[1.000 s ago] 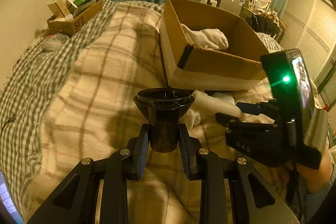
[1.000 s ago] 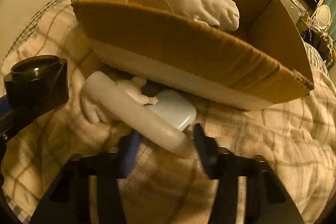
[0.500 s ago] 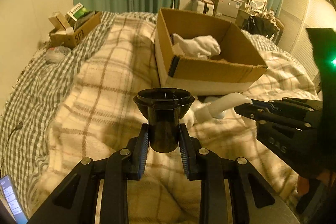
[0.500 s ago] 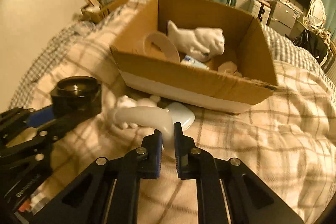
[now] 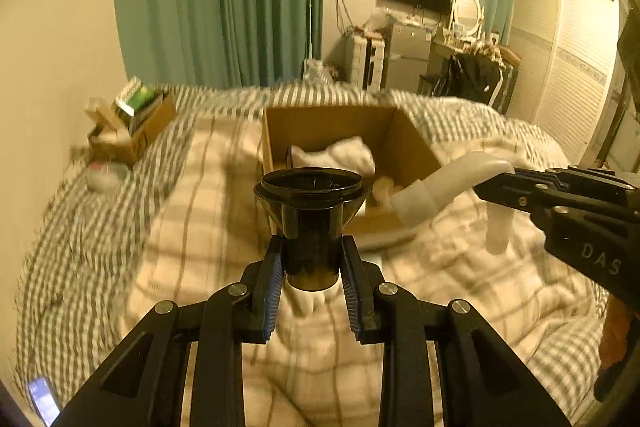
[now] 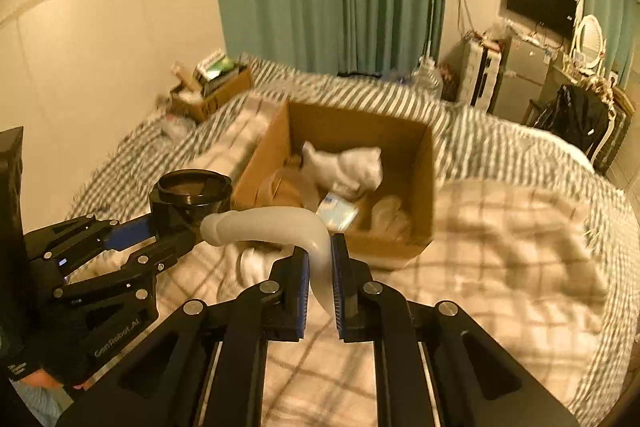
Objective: Organize objects
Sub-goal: 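Carry the black cap and white tube into the box and release both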
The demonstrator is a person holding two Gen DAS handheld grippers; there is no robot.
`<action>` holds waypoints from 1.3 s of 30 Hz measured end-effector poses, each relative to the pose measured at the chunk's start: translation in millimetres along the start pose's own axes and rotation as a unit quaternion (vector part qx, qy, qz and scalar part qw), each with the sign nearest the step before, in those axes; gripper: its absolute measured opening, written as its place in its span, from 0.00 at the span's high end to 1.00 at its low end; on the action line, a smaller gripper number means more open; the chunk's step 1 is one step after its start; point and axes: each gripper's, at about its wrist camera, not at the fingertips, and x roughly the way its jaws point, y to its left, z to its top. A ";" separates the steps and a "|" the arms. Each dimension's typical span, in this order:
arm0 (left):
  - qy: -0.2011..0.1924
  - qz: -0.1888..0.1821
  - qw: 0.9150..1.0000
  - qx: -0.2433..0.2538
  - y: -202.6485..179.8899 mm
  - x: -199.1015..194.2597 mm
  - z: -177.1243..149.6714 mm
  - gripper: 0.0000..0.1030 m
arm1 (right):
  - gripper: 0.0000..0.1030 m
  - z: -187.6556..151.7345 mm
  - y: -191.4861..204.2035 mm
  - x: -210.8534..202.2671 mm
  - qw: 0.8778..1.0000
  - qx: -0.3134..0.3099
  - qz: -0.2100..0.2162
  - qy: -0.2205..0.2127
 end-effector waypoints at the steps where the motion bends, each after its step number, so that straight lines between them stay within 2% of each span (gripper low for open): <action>1: -0.010 0.006 1.000 0.008 -3.1 -2.3 8.2 0.73 | 0.91 6.5 -4.4 -4.4 1.000 0.003 -0.002 -0.005; 12: -0.043 0.004 0.999 0.015 -9.1 12.0 74.4 0.73 | 0.91 70.1 -39.9 -8.8 0.999 0.025 -0.011 -0.044; 21: -0.027 0.000 0.999 0.022 -12.6 68.2 101.3 0.73 | 0.91 103.7 -61.8 46.2 0.999 0.035 0.000 -0.038; 26: -0.007 0.002 1.000 0.019 -16.7 108.3 103.4 0.73 | 0.91 98.4 -76.6 90.8 0.999 0.045 0.008 -0.021; 31: 0.020 0.004 1.000 0.021 -17.8 149.6 93.6 0.73 | 0.91 78.9 -93.6 133.4 0.998 0.059 0.013 0.006; 36: 0.048 0.004 0.999 0.011 -13.9 180.7 82.6 0.73 | 0.91 65.5 -107.2 161.9 0.997 0.076 0.029 0.014; 39: 0.056 -0.001 0.998 0.011 -11.4 188.3 79.5 0.73 | 0.84 62.6 -109.0 168.6 0.996 0.078 0.033 0.015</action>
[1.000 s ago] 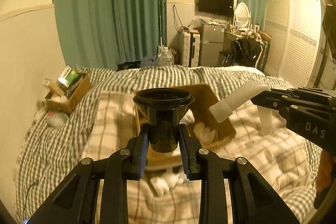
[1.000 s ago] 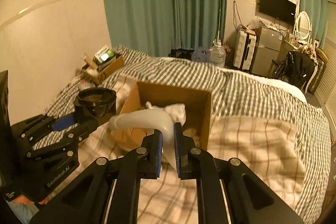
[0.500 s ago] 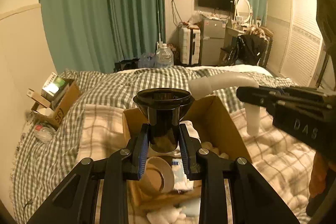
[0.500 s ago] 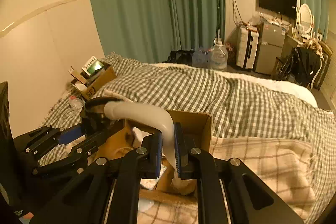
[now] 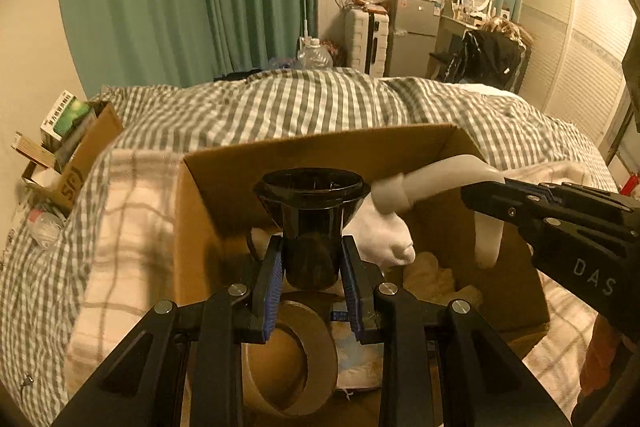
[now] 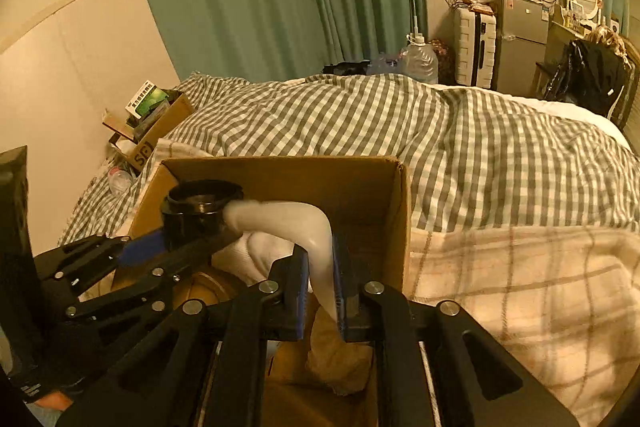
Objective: Organize objects
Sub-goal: 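Carry the black cap and white tube into the box and release both, then grasp the white plush toy with the left tool while the right tool grasps the earbuds case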
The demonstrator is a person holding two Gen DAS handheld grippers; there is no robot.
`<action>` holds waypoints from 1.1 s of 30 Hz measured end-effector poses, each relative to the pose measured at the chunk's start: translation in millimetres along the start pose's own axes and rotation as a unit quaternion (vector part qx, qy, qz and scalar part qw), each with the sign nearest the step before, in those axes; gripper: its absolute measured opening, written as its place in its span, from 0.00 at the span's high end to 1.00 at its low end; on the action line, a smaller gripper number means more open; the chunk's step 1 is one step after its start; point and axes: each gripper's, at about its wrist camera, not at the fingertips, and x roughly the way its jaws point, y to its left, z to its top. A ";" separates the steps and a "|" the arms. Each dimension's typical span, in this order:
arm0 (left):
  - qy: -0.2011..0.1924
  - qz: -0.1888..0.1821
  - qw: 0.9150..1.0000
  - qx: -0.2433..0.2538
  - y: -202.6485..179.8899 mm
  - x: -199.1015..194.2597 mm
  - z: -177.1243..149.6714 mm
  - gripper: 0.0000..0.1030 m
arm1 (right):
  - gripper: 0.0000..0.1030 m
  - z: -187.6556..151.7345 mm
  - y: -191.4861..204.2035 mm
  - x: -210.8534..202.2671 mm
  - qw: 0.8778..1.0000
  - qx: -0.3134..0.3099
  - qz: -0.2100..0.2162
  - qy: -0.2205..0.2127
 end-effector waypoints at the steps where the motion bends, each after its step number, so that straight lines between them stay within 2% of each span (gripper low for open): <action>1: 0.002 -0.001 1.000 -0.001 -0.1 0.0 -0.8 0.73 | 0.81 -0.9 0.1 1.2 1.000 -0.002 -0.001 0.000; 2: 0.003 -0.001 1.000 -0.003 0.8 -0.9 -2.1 0.71 | 0.78 -1.8 0.6 1.2 1.000 -0.002 -0.004 -0.001; 4: 0.006 -0.008 1.000 -0.006 1.2 -5.7 -3.7 0.68 | 0.57 -1.4 1.5 -0.7 1.000 0.007 -0.012 -0.001; 5: 0.007 -0.014 1.000 -0.004 0.7 -8.9 -4.5 0.60 | 0.51 -0.3 2.9 -2.6 1.000 0.010 -0.014 -0.001; 6: 0.004 -0.015 1.000 0.002 -1.5 -15.1 -5.4 0.53 | 0.40 -0.9 3.8 -7.5 1.000 0.014 -0.018 -0.004; 7: 0.000 -0.011 1.000 0.007 -2.9 -20.1 -6.1 0.40 | 0.35 -0.4 3.6 -13.2 1.000 0.016 -0.022 -0.007; 9: -0.010 -0.005 1.000 0.021 -7.3 -34.2 -7.4 0.29 | 0.30 -0.1 6.2 -23.5 0.999 0.015 -0.029 -0.010; 11: -0.011 -0.006 1.000 0.027 -10.3 -47.7 -7.3 0.25 | 0.24 1.4 10.7 -32.7 0.999 0.009 -0.045 -0.001; 13: -0.011 -0.011 0.999 0.029 -11.4 -61.8 -8.6 0.14 | 0.15 2.0 17.0 -44.0 0.998 -0.002 -0.064 0.006; 14: -0.015 -0.010 0.999 0.028 -11.6 -69.4 -9.7 0.11 | 0.12 2.3 19.3 -47.1 0.997 -0.006 -0.074 0.013; 20: -0.032 0.009 0.999 0.023 -15.2 -116.5 -27.7 0.10 | 0.11 -12.1 22.6 -58.6 0.991 -0.007 -0.120 0.053; 25: -0.044 0.021 0.999 0.012 -10.7 -145.0 -56.1 0.09 | 0.11 -39.3 27.8 -106.8 0.993 -0.002 -0.112 0.027; 33: -0.032 0.026 0.999 -0.019 4.6 -149.1 -105.8 0.09 | 0.11 -83.0 26.2 -170.0 0.992 0.049 -0.116 -0.030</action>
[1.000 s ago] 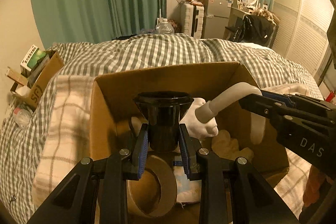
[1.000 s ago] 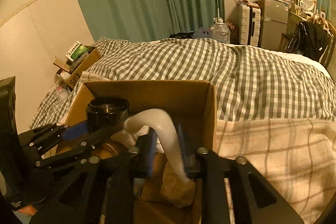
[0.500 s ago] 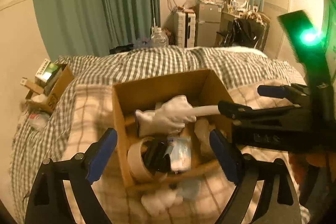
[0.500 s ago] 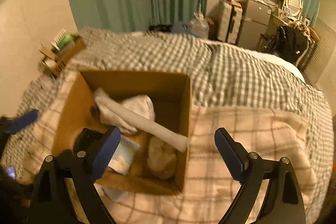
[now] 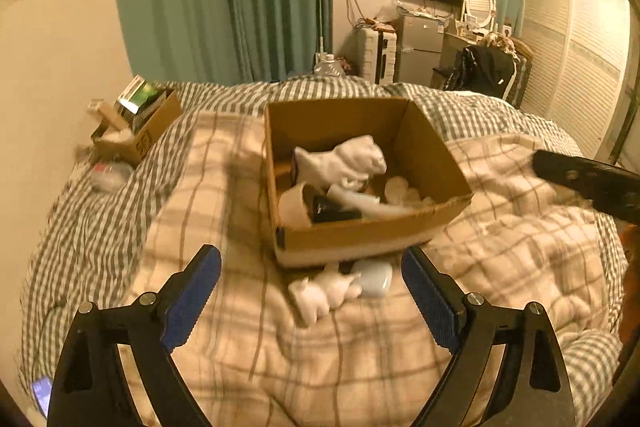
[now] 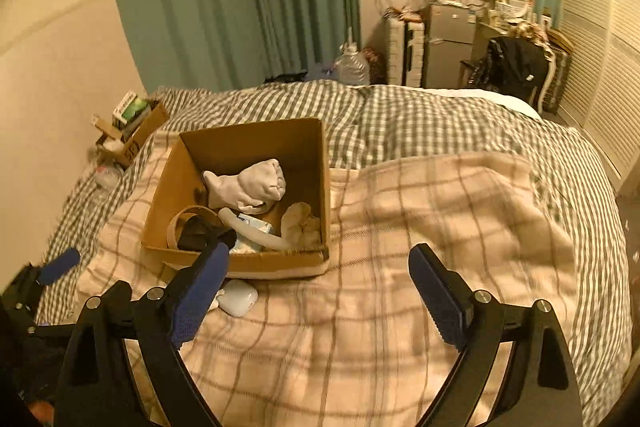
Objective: Organize objects
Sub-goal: 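Grasp the white plush toy with the left tool while the right tool grasps the earbuds case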
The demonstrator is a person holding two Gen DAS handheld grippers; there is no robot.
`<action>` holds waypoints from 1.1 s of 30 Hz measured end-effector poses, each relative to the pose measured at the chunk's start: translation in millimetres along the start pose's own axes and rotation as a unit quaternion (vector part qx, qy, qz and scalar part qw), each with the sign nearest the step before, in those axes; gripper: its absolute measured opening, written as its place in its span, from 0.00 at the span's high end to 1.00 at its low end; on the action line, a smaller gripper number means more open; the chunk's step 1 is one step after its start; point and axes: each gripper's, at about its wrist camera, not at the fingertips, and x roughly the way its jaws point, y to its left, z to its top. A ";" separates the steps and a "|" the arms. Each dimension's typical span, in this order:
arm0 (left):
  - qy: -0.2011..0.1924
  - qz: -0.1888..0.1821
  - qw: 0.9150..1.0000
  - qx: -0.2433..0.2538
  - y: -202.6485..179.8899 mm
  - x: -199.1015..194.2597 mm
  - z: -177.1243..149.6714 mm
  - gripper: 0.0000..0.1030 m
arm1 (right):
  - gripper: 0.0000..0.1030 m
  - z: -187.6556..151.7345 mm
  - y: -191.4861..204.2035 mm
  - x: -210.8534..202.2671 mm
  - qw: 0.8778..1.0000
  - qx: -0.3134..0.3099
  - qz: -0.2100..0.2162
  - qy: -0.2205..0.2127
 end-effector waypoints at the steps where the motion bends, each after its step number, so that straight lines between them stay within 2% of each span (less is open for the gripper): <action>1: 0.004 0.001 1.000 -0.002 2.1 2.8 -4.1 0.09 | 0.11 -6.9 -2.3 -3.0 1.000 0.006 0.000 -0.004; 4: 0.022 0.005 1.000 -0.012 7.9 16.5 -20.8 0.09 | 0.11 -28.7 -1.7 6.2 1.000 0.007 0.001 0.010; 8: 0.047 -0.002 0.999 -0.021 12.0 43.8 -38.5 0.09 | 0.11 -51.3 2.9 38.2 0.999 -0.007 -0.014 0.044; 12: 0.075 -0.019 0.997 -0.003 7.2 71.2 -47.4 0.09 | 0.11 -59.1 9.3 61.3 0.998 -0.024 -0.037 0.054; 19: 0.098 -0.049 0.994 -0.001 -1.2 120.1 -46.4 0.09 | 0.11 -60.0 11.2 88.1 0.999 -0.011 -0.001 0.051; 22: 0.119 -0.061 0.991 0.006 -6.3 140.6 -55.5 0.09 | 0.11 -64.5 15.1 104.2 0.998 -0.009 0.012 0.065; 24: 0.117 -0.064 0.991 0.005 -5.1 144.2 -58.5 0.10 | 0.11 -67.9 19.0 113.4 0.997 -0.013 0.016 0.077; 26: 0.111 -0.068 0.992 0.000 -2.4 141.9 -59.1 0.25 | 0.11 -71.2 23.2 120.5 0.996 -0.020 0.017 0.087; 29: 0.107 -0.075 0.991 -0.009 2.3 137.5 -60.6 0.29 | 0.11 -73.8 31.5 122.7 0.995 -0.036 0.018 0.089; 33: 0.115 -0.067 0.991 -0.012 7.9 119.9 -61.9 0.31 | 0.11 -74.4 34.7 118.4 0.996 -0.043 0.016 0.081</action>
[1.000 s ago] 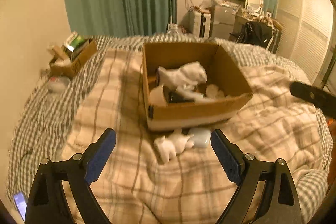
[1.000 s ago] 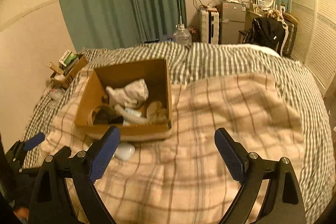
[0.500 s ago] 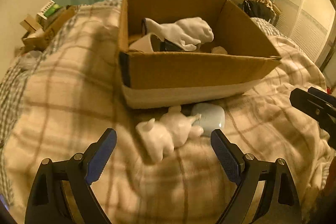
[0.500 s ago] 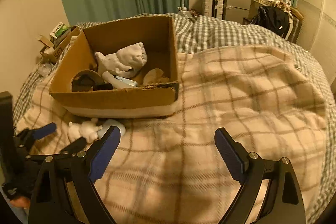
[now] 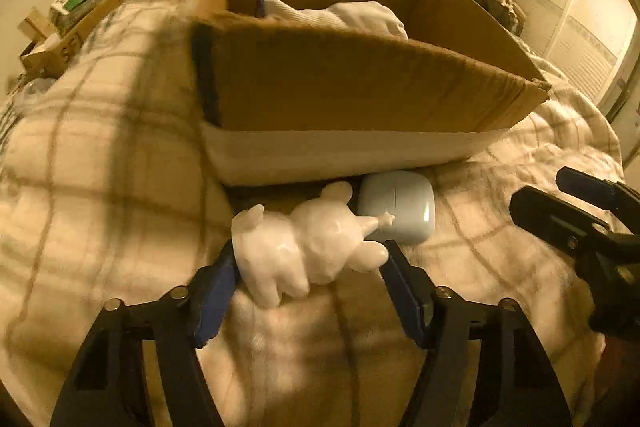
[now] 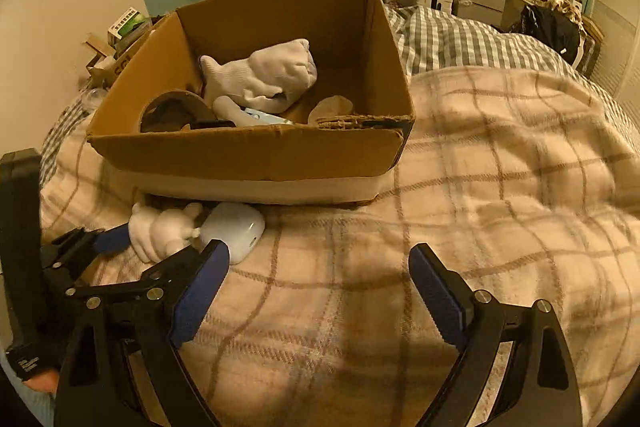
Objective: Organize objects
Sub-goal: 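Grasp the white plush toy with the left tool while the right tool grasps the earbuds case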
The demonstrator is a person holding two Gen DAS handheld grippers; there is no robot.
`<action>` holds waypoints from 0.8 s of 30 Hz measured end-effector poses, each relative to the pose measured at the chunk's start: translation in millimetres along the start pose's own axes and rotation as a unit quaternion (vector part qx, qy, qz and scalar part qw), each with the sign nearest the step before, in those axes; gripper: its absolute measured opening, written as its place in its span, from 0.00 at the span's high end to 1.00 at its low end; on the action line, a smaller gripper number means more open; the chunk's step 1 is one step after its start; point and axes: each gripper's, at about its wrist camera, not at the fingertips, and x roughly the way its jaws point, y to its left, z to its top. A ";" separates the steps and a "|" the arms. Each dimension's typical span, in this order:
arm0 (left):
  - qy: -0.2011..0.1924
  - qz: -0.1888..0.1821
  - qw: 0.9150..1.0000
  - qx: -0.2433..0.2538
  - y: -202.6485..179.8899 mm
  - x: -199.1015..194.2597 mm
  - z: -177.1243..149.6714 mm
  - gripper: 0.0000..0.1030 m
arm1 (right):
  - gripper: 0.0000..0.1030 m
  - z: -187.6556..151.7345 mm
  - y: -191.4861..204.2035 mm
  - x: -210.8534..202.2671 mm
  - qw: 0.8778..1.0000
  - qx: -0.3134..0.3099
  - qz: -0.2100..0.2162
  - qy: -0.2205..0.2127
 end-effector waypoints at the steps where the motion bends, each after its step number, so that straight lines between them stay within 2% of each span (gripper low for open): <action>1: -0.002 -0.003 1.000 -0.006 2.3 -5.9 -0.2 0.32 | 0.11 0.1 0.2 -1.9 1.000 0.000 -0.001 -0.003; 5: -0.008 -0.023 0.999 -0.039 22.4 -36.0 3.7 0.32 | 0.11 3.3 7.8 -2.8 1.000 -0.017 0.001 0.002; 8: -0.002 -0.041 0.998 -0.056 34.0 -43.1 11.4 0.32 | 0.11 9.4 25.2 8.6 0.998 -0.046 0.022 0.031; 12: -0.022 0.023 0.999 -0.038 43.9 -51.7 18.9 0.32 | 0.11 14.9 51.8 35.2 0.996 -0.071 0.013 0.060; 16: -0.013 0.011 0.998 -0.064 59.7 -39.3 23.2 0.33 | 0.11 14.4 70.3 63.5 0.993 -0.090 0.005 0.082; 20: -0.006 0.027 0.998 -0.048 56.2 -28.4 19.4 0.33 | 0.14 13.6 75.9 81.8 0.991 -0.100 -0.002 0.094; 24: -0.001 0.034 0.999 -0.036 54.1 -18.4 14.9 0.33 | 0.26 9.7 74.1 94.9 0.990 -0.097 -0.007 0.101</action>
